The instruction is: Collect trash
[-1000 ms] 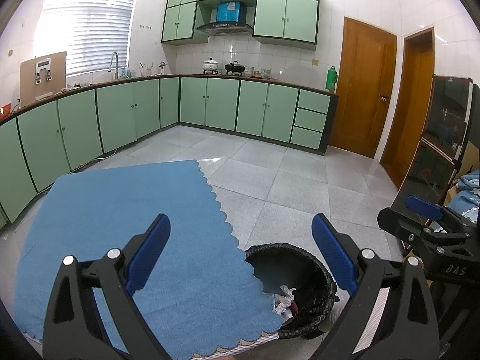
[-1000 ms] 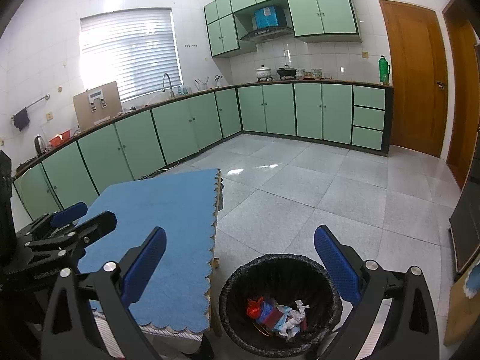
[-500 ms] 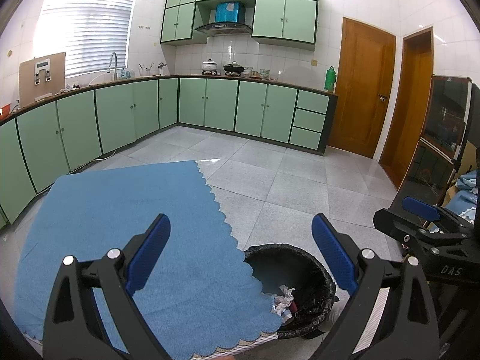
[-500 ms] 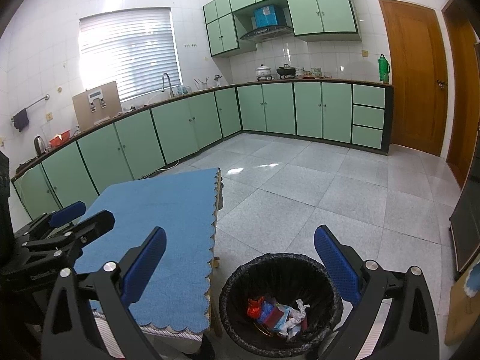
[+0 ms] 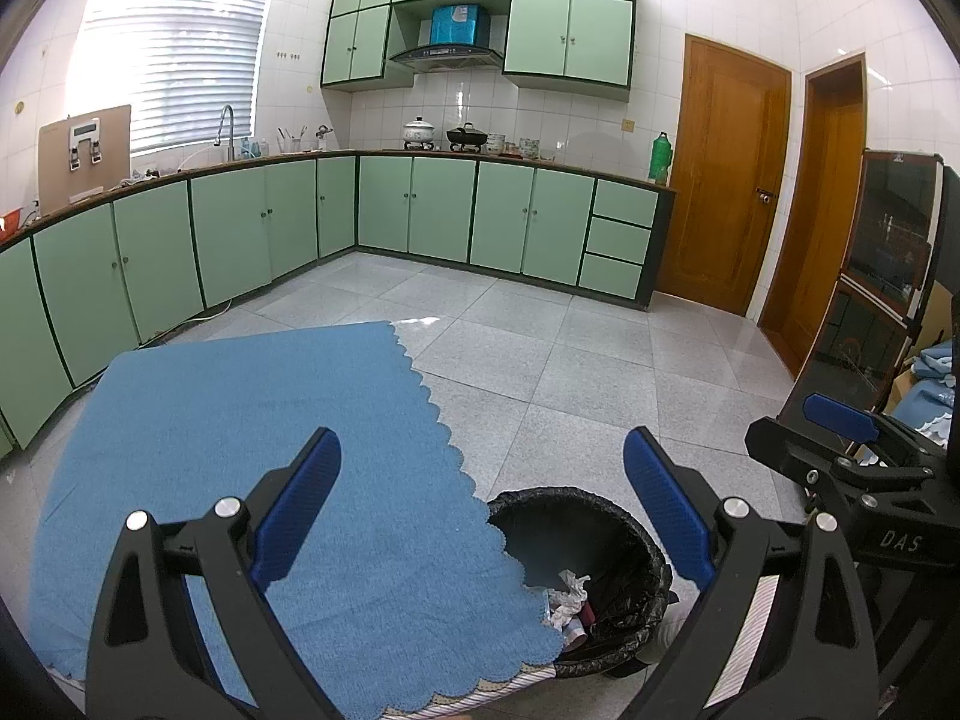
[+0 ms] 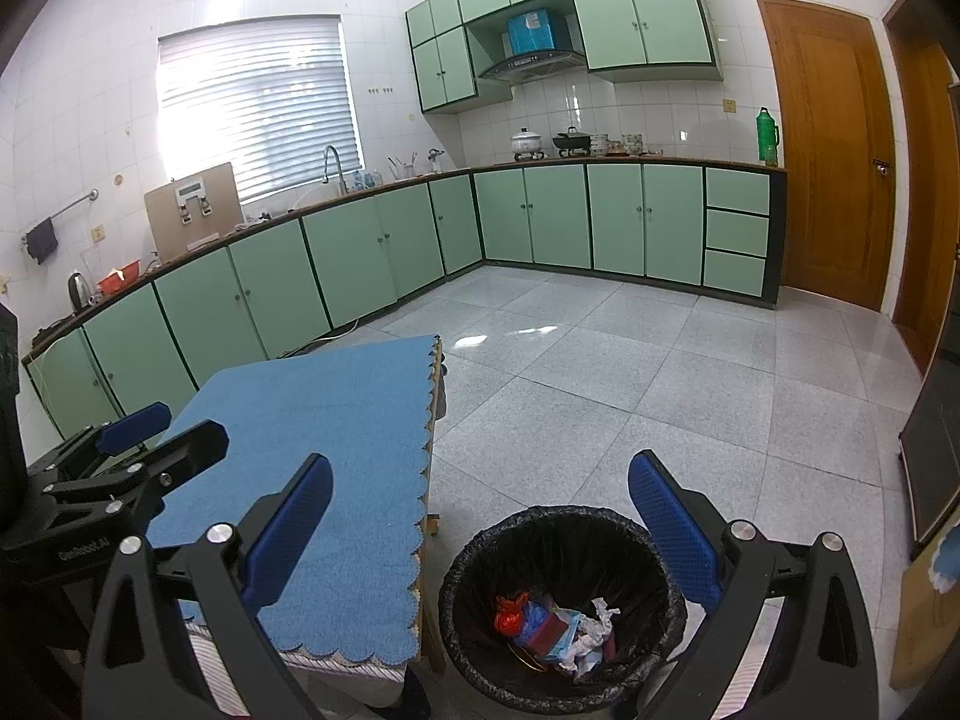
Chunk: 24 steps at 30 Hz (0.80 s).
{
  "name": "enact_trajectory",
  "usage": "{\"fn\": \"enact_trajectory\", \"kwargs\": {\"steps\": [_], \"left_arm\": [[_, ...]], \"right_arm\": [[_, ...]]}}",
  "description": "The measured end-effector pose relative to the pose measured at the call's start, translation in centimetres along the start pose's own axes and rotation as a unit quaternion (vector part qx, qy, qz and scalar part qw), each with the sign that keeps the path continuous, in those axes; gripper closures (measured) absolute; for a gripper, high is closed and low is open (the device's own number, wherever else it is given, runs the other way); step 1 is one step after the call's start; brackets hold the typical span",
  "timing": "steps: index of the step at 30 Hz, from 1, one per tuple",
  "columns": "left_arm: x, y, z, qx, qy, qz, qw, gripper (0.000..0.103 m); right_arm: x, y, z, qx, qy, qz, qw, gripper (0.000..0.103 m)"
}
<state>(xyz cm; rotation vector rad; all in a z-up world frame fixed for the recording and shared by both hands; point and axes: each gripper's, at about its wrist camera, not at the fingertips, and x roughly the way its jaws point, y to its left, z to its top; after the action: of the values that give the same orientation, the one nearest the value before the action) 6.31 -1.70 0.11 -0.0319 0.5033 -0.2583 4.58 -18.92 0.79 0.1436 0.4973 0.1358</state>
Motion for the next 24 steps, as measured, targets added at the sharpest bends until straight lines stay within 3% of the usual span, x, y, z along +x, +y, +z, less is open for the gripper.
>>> {"fn": "enact_trajectory", "kwargs": {"steps": [24], "left_arm": [[0.27, 0.00, -0.07, -0.001, 0.004, -0.001, 1.0000, 0.011]], "right_arm": [[0.21, -0.17, -0.15, 0.001, 0.003, 0.001, 1.000, 0.006]]}}
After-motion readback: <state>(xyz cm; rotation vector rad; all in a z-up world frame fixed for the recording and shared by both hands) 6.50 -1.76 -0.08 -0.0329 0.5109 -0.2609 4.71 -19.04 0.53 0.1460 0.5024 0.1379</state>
